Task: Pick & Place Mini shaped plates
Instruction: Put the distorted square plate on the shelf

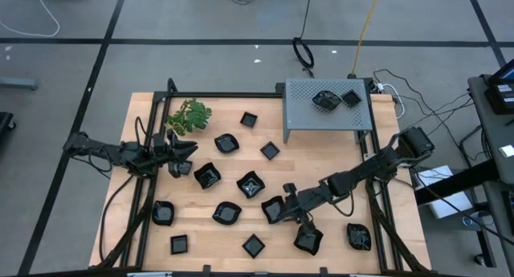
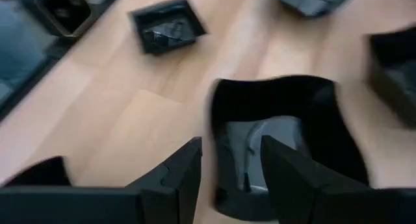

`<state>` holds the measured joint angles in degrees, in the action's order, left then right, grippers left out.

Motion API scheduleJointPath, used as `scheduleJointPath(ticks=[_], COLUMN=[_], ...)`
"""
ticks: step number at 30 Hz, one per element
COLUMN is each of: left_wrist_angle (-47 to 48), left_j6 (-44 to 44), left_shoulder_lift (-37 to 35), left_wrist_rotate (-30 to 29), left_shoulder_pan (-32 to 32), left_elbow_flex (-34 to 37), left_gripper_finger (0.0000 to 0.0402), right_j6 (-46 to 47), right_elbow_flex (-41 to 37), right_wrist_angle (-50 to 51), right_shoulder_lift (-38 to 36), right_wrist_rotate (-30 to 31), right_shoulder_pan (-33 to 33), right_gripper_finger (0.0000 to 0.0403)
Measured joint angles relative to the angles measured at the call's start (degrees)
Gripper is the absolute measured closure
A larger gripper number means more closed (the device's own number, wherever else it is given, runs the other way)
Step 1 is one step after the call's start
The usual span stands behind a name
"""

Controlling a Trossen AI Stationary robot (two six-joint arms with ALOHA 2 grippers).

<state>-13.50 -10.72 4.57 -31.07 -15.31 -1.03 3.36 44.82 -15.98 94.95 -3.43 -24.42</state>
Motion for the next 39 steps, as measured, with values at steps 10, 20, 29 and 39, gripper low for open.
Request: scheduleJointPath(ticks=[10,20,29,39], left_wrist_angle=[0.0,0.0,0.0,0.0], left_j6=[0.0,0.0,0.0,0.0], left_shoulder_lift=[0.0,0.0,0.0,0.0], left_wrist_rotate=[0.0,0.0,0.0,0.0], left_shoulder_pan=[0.0,0.0,0.0,0.0], left_elbow_flex=[0.0,0.0,0.0,0.0], left_gripper_finger=[0.0316,0.0316,0.0316,0.0316], right_j6=[-4.4,-2.7,-6.0,-5.9], right_elbow_flex=[0.0,0.0,0.1,0.0], right_wrist_angle=[-3.1,-6.3,-5.7,-3.9], right_shoulder_lift=[4.2,4.5,2.3,5.2], right_wrist_rotate=[6.7,7.8,14.2,13.7], right_shoulder_pan=[-2.9,-3.2,-2.2,-0.3], right_gripper_finger=[0.0259,0.0259,0.0259,0.0264])
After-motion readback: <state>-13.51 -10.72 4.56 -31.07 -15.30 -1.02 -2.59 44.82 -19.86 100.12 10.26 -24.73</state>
